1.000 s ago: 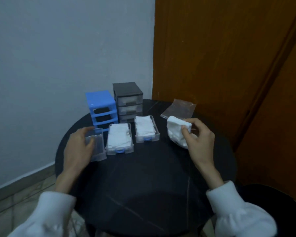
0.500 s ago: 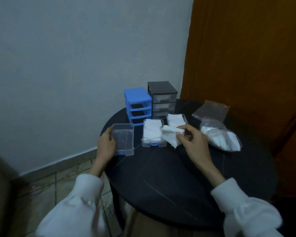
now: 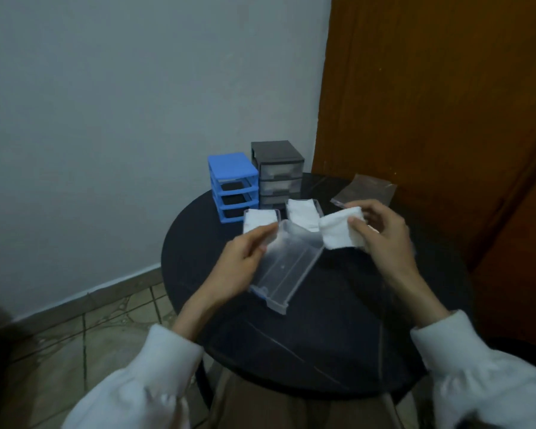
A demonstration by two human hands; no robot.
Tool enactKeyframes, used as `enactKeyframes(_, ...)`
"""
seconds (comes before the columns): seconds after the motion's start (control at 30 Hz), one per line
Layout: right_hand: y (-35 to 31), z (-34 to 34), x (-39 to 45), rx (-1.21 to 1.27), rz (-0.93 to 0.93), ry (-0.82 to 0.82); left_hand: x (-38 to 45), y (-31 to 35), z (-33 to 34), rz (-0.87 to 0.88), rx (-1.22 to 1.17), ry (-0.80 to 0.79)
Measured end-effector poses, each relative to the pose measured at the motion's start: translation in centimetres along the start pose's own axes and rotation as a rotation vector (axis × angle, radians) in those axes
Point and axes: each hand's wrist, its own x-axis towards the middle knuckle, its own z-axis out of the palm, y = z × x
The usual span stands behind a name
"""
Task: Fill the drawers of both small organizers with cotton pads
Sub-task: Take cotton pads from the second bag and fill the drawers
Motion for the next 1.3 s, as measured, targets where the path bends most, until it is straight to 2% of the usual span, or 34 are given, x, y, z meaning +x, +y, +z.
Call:
enactKeyframes(0.1,0.7,-2.7,0.0,-0.032,0.016,0.017,0.5,0.1,2.3,0.000,-0.058,-0.134)
enactKeyframes(0.23,1.4,-4.1,-0.3,0.055,0.078,-0.221,0.9,0.3,4.3,-0.043,-0.168,-0.270)
enactKeyframes(0.37,2.0,-4.1,0.2,-0.092,0.012,-0.427,1.7,-0.2,5.0,-0.040,-0.192,-0.389)
enactKeyframes(0.57,2.4,-2.0,1.3,-0.150,-0.038,-0.626,2.4,-1.2,5.3,-0.103,-0.331,-0.370)
enactKeyframes(0.7,2.4,-0.9,1.9,-0.315,-0.083,-0.785,2.8,-1.3,5.2,-0.103,-0.335,-0.377)
enactKeyframes(0.77,2.6,-0.6,1.9,-0.387,-0.110,-0.811,3.0,-1.4,5.2,-0.110,-0.319,-0.371)
enactKeyframes(0.9,3.5,-0.4,1.5,-0.513,-0.212,-0.750,3.0,-1.3,5.3,-0.121,-0.314,-0.356)
enactKeyframes(1.0,3.3,-0.7,1.0,-0.498,-0.244,-0.673,2.9,-1.2,5.3,-0.121,-0.313,-0.338)
enactKeyframes(1.07,3.0,-1.3,0.7,-0.455,-0.234,-0.519,2.8,-1.1,5.4,-0.125,-0.330,-0.322)
enactKeyframes(1.13,3.1,-2.3,0.8,-0.500,-0.196,-0.284,2.7,-0.9,5.4,-0.113,-0.316,-0.303)
enactKeyframes(1.23,3.8,-4.0,1.0,-0.662,-0.033,0.052,2.6,-0.8,5.8,-0.097,-0.320,-0.273)
enactKeyframes(1.3,4.1,-4.9,0.9,-0.714,0.102,0.162,2.5,-0.7,6.1,-0.101,-0.327,-0.251)
